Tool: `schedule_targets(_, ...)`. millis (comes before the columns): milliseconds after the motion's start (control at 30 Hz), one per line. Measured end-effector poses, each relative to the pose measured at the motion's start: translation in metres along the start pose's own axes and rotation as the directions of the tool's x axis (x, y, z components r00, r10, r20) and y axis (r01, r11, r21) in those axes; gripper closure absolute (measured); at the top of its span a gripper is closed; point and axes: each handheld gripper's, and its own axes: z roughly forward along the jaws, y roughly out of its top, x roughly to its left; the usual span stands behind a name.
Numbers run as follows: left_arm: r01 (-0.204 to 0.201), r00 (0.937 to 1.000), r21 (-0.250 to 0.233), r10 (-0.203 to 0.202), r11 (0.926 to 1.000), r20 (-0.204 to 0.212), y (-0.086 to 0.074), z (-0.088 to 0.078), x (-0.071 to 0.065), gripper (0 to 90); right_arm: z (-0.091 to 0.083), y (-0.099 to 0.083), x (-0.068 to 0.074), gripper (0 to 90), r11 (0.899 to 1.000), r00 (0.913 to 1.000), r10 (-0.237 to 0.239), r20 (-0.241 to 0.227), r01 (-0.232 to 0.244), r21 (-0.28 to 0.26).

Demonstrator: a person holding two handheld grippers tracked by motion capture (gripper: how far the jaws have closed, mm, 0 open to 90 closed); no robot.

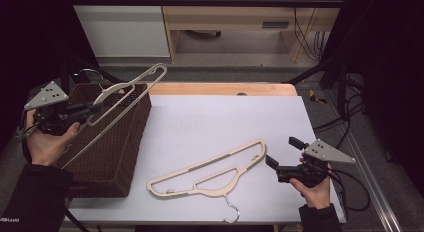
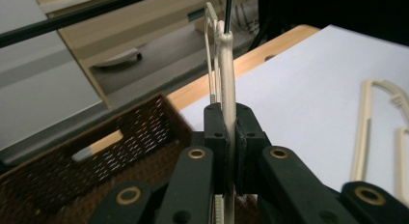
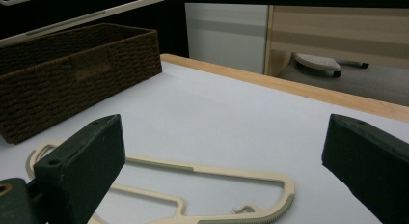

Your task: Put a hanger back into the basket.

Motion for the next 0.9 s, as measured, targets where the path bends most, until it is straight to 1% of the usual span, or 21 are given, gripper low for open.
schedule_targets(33,0.000,1.0000,0.022,0.000,0.9998,-0.004,-0.003,-0.001,0.003,85.8,0.000,0.000,0.000,1.8,1.000,1.0000,0.000,0.000,0.000,0.000)
schedule_targets(100,-0.001,0.9999,0.037,0.001,0.9993,-0.013,-0.010,-0.001,0.010,85.8,0.001,0.000,0.000,1.9,1.000,1.0000,0.003,0.003,-0.003,-0.001)
schedule_targets(133,-0.005,0.9996,0.032,0.006,0.9995,-0.028,-0.014,-0.001,0.014,85.8,0.002,0.000,0.001,1.9,1.000,1.0000,0.002,0.004,-0.002,-0.002)
schedule_targets(167,-0.006,0.9989,0.042,0.008,0.9991,-0.046,-0.021,-0.001,0.020,85.8,0.002,0.000,0.001,2.0,1.000,1.0000,0.000,0.002,0.000,-0.004)
schedule_targets(200,0.002,0.9989,0.048,0.000,0.9988,-0.047,-0.024,-0.002,0.023,85.8,0.002,-0.001,0.001,2.0,1.000,1.0000,-0.002,0.001,0.002,-0.004)
schedule_targets(233,0.002,0.9989,0.048,0.000,0.9988,-0.047,-0.024,-0.002,0.023,85.8,0.002,-0.001,0.001,2.0,1.000,1.0000,-0.002,0.001,0.002,-0.004)
schedule_targets(333,0.014,0.9981,0.062,-0.010,0.9980,-0.060,-0.033,-0.003,0.032,85.8,0.002,-0.001,0.001,2.0,1.000,1.0000,0.000,0.005,0.000,0.004)
schedule_targets(400,0.010,0.9975,0.087,-0.004,0.9961,-0.071,-0.041,-0.003,0.039,85.8,0.004,-0.001,0.001,2.0,1.000,1.0000,-0.002,0.001,0.002,0.008)
schedule_targets(433,0.010,0.9975,0.087,-0.004,0.9961,-0.071,-0.041,-0.003,0.039,85.8,0.004,-0.001,0.001,2.0,1.000,1.0000,-0.002,0.001,0.002,0.008)
schedule_targets(600,-0.001,0.9976,0.124,0.010,0.9923,-0.069,-0.054,-0.004,0.045,85.8,0.004,-0.002,0.002,2.0,1.000,1.0000,-0.005,0.003,0.005,0.015)
schedule_targets(667,0.000,0.9975,0.139,0.010,0.9902,-0.070,-0.062,-0.005,0.048,85.8,0.004,-0.002,0.002,2.0,1.000,1.0000,-0.005,0.002,0.005,0.013)
schedule_targets(733,0.004,0.9972,0.137,0.006,0.9905,-0.074,-0.065,-0.004,0.047,85.8,0.005,-0.002,0.002,2.0,1.000,1.0000,-0.005,0.003,0.005,0.015)
schedule_targets(767,0.001,0.9970,0.149,0.010,0.9889,-0.077,-0.067,-0.002,0.047,85.8,0.005,-0.002,0.002,2.0,1.000,1.0000,-0.005,0.002,0.005,0.017)
schedule_targets(800,0.006,0.9963,0.157,0.007,0.9876,-0.086,-0.072,0.002,0.045,85.8,0.005,-0.002,0.002,2.0,1.000,1.0000,-0.004,0.004,0.004,0.018)
schedule_targets(867,0.003,0.9958,0.164,0.012,0.9865,-0.091,-0.075,0.005,0.043,85.8,0.005,-0.002,0.002,2.0,1.000,1.0000,-0.003,0.002,0.003,0.019)
schedule_targets(900,0.002,0.9956,0.178,0.015,0.9840,-0.093,-0.077,0.009,0.041,85.8,0.005,-0.002,0.002,2.0,1.000,1.0000,-0.003,0.002,0.003,0.020)
